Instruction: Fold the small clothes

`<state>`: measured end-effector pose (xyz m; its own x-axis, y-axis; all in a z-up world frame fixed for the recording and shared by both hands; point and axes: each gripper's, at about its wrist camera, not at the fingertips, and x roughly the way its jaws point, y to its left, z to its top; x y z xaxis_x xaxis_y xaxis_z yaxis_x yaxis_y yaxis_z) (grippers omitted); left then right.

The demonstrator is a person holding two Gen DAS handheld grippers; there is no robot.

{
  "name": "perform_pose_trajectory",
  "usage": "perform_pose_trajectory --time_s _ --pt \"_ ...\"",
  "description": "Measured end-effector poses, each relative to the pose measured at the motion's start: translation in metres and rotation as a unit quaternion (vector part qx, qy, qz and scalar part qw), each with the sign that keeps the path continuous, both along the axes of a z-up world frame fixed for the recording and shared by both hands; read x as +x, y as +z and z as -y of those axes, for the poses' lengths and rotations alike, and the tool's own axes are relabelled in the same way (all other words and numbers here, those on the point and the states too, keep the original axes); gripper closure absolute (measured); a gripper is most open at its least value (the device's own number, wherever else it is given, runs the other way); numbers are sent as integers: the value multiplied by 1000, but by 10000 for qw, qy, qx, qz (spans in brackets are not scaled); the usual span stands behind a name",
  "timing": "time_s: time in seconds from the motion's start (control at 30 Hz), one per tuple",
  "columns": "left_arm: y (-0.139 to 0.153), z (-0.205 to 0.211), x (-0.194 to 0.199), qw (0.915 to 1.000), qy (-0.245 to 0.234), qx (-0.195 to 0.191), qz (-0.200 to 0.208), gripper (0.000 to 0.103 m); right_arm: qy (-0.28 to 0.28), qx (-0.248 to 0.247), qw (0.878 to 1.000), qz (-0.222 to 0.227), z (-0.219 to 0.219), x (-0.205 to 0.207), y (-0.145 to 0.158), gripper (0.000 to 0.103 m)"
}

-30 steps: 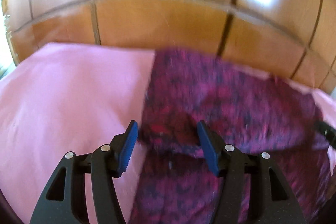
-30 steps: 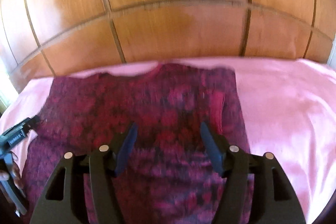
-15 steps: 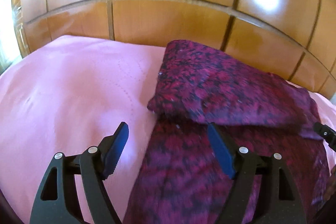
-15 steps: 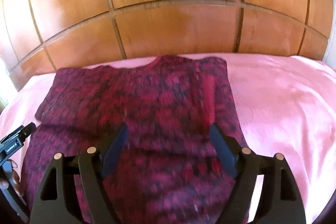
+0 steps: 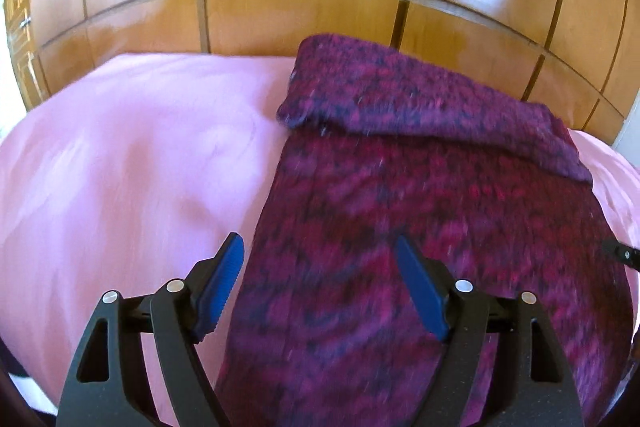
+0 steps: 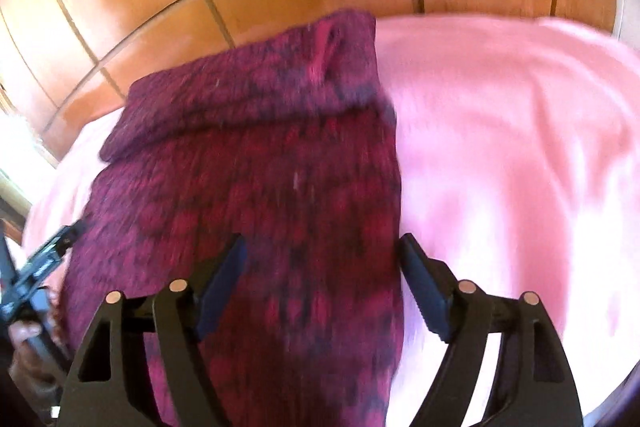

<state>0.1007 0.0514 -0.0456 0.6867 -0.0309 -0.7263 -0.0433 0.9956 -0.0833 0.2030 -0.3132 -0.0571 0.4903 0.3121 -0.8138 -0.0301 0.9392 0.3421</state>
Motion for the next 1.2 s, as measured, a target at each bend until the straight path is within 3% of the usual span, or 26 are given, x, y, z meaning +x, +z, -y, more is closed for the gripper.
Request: perform_pose_trajectory --time_s 0.2,0.5,0.57,0.6,0.67,0.73,0.93,1.07,1.2 --pt "-9 -20 -41 9995 -33 -235 -202 30 128 350 9992 -150 11 -58 -2 52" --pt "-14 -47 -104 9946 -89 -873 -549 45 325 753 9943 -686 16 -124 -3 64" --pt "-15 -47 -119 9918 -388 -1001 -694 63 485 847 9912 -899 11 -137 -11 68" --pt "-15 -47 -125 9899 -514 -1070 -776 67 541 839 9903 -965 9 -141 -15 76" --pt "-12 -49 -131 9876 -698 -1152 -812 85 599 926 9886 -1027 7 -144 -15 84" --pt "-2 -58 -133 9839 -782 -1417 -753 88 730 1043 9881 -868 7 -143 0 87" --pt "46 -73 -107 9644 -1104 -2395 -189 91 712 1818 9808 35 17 -115 60 88" --pt "52 -70 -57 9569 -1097 -2688 -46 92 328 1889 9811 278 21 -70 62 88" --pt "50 -64 7 9569 -894 -2760 -96 93 -73 1850 9824 243 26 -24 51 88"
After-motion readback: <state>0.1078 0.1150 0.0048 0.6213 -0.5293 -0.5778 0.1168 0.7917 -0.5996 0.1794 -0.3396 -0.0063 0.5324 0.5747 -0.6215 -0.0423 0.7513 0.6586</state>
